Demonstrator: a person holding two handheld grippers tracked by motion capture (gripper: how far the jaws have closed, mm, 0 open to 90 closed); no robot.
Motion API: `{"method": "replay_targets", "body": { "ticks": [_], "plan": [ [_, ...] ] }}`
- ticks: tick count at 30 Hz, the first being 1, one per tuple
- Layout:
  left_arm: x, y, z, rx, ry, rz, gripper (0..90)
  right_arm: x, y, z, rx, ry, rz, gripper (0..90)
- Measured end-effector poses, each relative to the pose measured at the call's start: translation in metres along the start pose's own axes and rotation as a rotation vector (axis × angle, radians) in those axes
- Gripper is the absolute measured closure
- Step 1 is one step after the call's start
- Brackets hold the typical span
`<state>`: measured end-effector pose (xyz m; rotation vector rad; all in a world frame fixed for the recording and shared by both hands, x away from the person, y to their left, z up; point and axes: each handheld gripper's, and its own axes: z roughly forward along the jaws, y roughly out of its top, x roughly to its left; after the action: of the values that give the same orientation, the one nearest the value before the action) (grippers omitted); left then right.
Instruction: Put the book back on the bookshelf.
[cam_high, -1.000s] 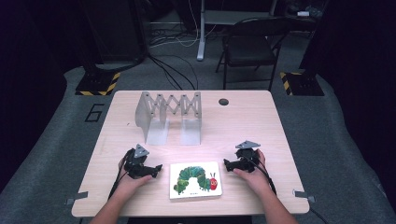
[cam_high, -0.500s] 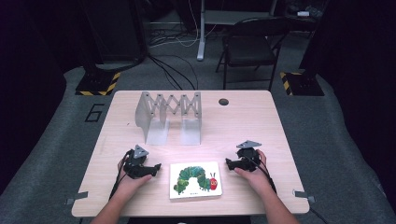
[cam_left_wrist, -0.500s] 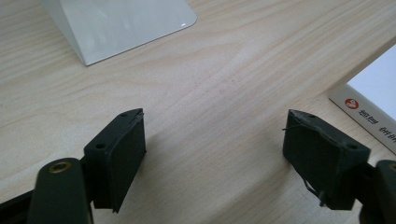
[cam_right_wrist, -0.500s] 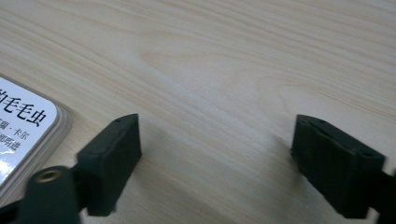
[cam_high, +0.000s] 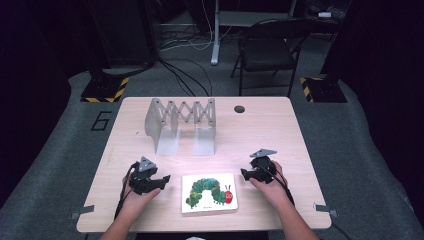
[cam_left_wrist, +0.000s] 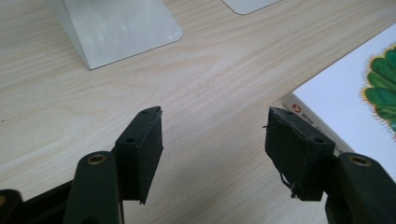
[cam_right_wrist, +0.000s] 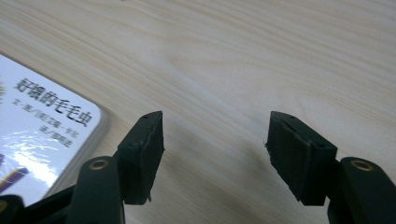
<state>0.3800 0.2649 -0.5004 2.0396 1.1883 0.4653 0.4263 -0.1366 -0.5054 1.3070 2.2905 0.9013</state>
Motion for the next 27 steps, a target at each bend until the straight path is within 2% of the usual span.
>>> {"method": "replay_targets", "body": {
  "ticks": [5, 8, 9, 11, 13, 14, 16, 17, 18, 19, 21, 26, 27],
  "plan": [
    [-0.004, 0.003, -0.008, -0.025, 0.005, -0.030, 37.0, 0.005, 0.001, -0.007, -0.010, 0.005, -0.021, 39.8],
    [-0.004, 0.006, -0.012, -0.026, 0.002, -0.042, 39.7, 0.007, 0.000, -0.011, -0.003, 0.023, -0.010, 43.9],
    [-0.006, 0.006, -0.013, -0.031, 0.004, -0.061, 40.1, 0.008, 0.001, -0.012, 0.002, 0.023, -0.010, 44.4],
    [-0.009, 0.005, -0.016, 0.004, -0.005, -0.061, 40.9, 0.010, 0.002, -0.015, -0.002, 0.035, -0.005, 45.5],
    [-0.011, 0.004, -0.016, 0.010, -0.006, -0.063, 40.9, 0.014, 0.004, -0.018, -0.008, 0.027, -0.013, 45.4],
    [-0.012, 0.004, -0.017, 0.010, -0.002, -0.048, 40.9, 0.014, 0.004, -0.018, -0.008, 0.027, -0.013, 45.4],
    [-0.014, 0.004, -0.020, 0.010, -0.015, -0.053, 42.4, 0.017, 0.006, -0.021, 0.002, 0.023, -0.022, 45.8],
    [-0.015, 0.005, -0.021, 0.008, -0.008, -0.050, 42.4, 0.018, 0.006, -0.022, -0.002, 0.028, -0.024, 46.3],
    [-0.016, 0.005, -0.023, 0.002, -0.005, -0.061, 42.3, 0.019, 0.006, -0.023, 0.003, 0.027, -0.027, 46.4],
    [-0.016, 0.005, -0.025, 0.003, -0.024, -0.075, 43.6, 0.021, 0.006, -0.024, 0.006, 0.032, -0.037, 46.0],
    [-0.017, 0.005, -0.026, -0.004, -0.012, -0.079, 43.4, 0.022, 0.006, -0.025, 0.008, 0.028, -0.039, 45.8],
    [-0.023, 0.005, -0.031, -0.016, -0.028, -0.071, 48.4, 0.025, 0.007, -0.033, 0.012, 0.034, -0.007, 48.9],
    [-0.025, 0.005, -0.033, -0.019, -0.023, -0.058, 48.4, 0.026, 0.006, -0.035, 0.007, 0.038, -0.007, 48.9]
  ]
}}
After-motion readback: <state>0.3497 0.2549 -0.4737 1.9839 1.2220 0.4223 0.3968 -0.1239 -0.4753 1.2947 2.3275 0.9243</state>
